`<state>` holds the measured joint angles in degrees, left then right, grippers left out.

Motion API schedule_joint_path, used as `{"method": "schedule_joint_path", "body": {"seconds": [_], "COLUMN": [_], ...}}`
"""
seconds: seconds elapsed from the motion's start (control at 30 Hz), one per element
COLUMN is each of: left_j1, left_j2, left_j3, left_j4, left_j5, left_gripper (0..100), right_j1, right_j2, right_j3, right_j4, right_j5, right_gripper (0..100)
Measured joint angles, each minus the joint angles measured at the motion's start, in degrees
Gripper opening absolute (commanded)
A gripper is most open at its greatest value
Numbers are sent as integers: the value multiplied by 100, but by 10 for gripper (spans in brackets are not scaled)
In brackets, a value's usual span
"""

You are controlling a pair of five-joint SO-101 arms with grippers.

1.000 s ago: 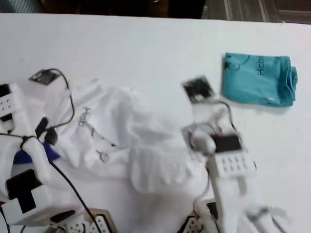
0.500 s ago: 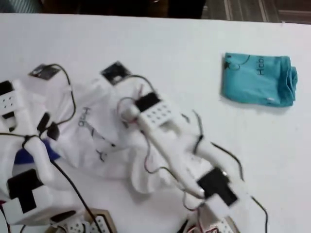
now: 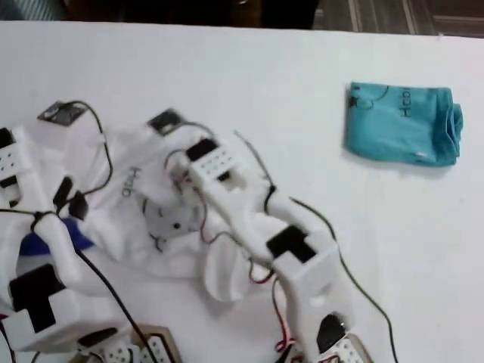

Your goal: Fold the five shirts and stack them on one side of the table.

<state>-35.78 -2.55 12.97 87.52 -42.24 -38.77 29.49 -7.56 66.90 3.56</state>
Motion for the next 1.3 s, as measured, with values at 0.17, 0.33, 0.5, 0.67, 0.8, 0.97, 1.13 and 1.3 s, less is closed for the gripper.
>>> {"method": "schedule_joint_path", "body": {"seconds": [0.17,0.33,0.5,0.67,0.8,0.97,1.13,1.3], "left_j1": [0,193,501,695,853,1327,2259,2857], "left_j2": [0,0,0,0,0,0,0,0], "left_j3": [0,0,0,0,0,0,299,853], "left_j4": [-97,-132,-132,-132,-132,-176,-651,-1530], "left_j5": [0,0,0,0,0,642,1776,2286], "left_gripper": [188,188,188,188,188,188,188,188], "right_j1": [800,1697,2523,3253,3358,3349,3385,3684], "right_j2": [9,9,62,62,62,9,-677,-1802], "right_j3": [-598,-1547,-2277,-2646,-2875,-3235,-3332,-2497], "right_j4": [510,1011,1116,1327,1714,2488,3244,3305], "right_j5": [0,369,510,545,545,563,580,589], "right_gripper": [19,19,71,318,334,273,228,227]}}
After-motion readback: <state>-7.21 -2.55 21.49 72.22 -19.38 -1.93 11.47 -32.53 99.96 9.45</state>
